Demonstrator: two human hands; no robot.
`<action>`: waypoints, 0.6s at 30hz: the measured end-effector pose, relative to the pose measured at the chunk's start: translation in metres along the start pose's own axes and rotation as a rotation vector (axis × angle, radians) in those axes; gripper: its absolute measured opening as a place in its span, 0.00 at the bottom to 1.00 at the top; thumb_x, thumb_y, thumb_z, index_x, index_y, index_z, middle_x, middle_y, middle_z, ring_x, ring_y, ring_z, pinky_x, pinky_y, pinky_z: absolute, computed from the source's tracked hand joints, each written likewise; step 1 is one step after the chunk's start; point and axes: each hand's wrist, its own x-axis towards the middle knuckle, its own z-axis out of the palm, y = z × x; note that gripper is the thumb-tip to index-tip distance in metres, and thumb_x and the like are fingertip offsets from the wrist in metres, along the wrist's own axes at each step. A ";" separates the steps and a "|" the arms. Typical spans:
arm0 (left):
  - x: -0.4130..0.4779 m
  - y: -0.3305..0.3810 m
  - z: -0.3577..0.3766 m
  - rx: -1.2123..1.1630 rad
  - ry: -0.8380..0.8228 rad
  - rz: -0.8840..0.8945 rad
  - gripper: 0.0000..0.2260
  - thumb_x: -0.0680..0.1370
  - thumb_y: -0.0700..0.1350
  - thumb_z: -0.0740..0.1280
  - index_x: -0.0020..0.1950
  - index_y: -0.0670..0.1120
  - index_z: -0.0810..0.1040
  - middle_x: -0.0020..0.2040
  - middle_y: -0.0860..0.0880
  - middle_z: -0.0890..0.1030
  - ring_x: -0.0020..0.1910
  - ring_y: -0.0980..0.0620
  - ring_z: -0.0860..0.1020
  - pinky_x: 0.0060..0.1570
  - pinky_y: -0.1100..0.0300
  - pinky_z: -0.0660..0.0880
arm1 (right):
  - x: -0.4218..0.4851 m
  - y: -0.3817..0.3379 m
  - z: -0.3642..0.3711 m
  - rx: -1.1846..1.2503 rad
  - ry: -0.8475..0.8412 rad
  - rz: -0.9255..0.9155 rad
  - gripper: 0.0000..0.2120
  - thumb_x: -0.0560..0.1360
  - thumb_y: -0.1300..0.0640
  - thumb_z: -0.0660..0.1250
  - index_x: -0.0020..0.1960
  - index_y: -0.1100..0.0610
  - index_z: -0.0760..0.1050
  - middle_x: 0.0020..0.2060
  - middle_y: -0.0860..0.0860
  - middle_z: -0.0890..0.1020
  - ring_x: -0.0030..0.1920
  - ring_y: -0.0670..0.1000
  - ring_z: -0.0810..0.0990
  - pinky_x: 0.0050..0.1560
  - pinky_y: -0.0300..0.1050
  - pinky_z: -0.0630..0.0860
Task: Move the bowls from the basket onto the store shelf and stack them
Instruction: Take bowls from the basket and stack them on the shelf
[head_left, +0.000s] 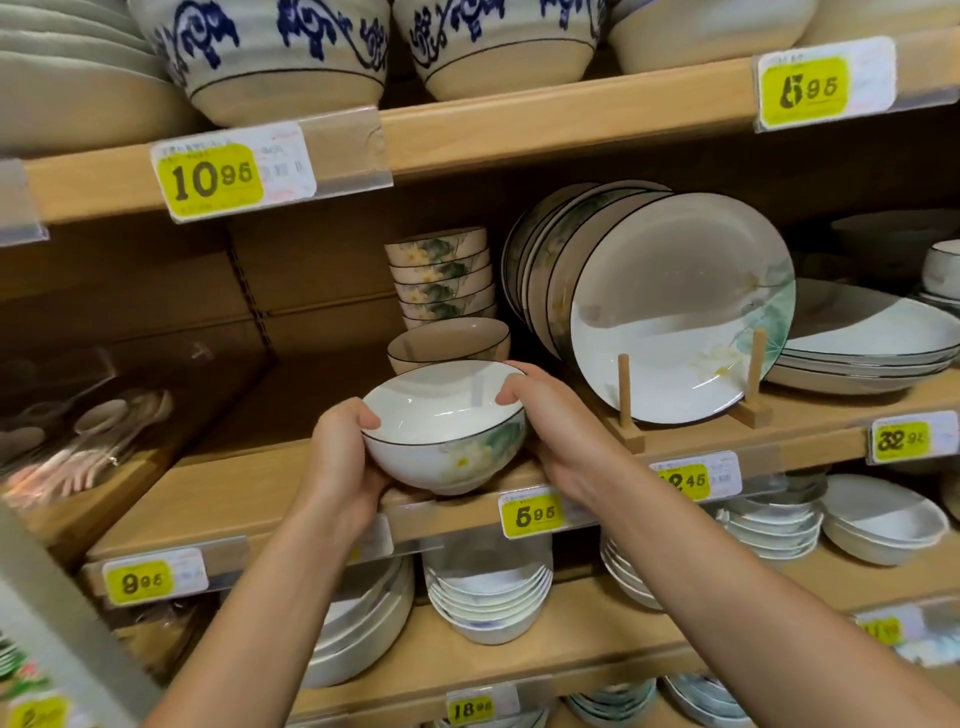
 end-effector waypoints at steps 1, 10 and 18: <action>0.003 0.001 -0.001 0.036 0.003 0.013 0.13 0.67 0.38 0.55 0.44 0.41 0.77 0.38 0.47 0.86 0.44 0.42 0.80 0.33 0.54 0.80 | -0.001 0.000 -0.001 0.004 -0.035 0.005 0.23 0.68 0.61 0.60 0.62 0.52 0.75 0.58 0.54 0.80 0.59 0.55 0.78 0.63 0.54 0.74; 0.004 -0.006 -0.017 0.116 -0.058 0.102 0.14 0.72 0.48 0.60 0.49 0.45 0.81 0.46 0.49 0.86 0.51 0.47 0.83 0.51 0.49 0.79 | -0.015 0.013 -0.026 -0.009 -0.146 -0.062 0.36 0.71 0.41 0.69 0.75 0.45 0.60 0.68 0.45 0.74 0.61 0.45 0.78 0.56 0.41 0.77; -0.027 -0.028 -0.046 0.226 -0.411 0.241 0.51 0.57 0.53 0.82 0.74 0.64 0.57 0.58 0.72 0.77 0.61 0.66 0.76 0.53 0.66 0.77 | -0.029 0.015 -0.036 -0.074 -0.273 -0.171 0.58 0.55 0.54 0.83 0.77 0.50 0.55 0.65 0.40 0.76 0.64 0.41 0.76 0.63 0.41 0.74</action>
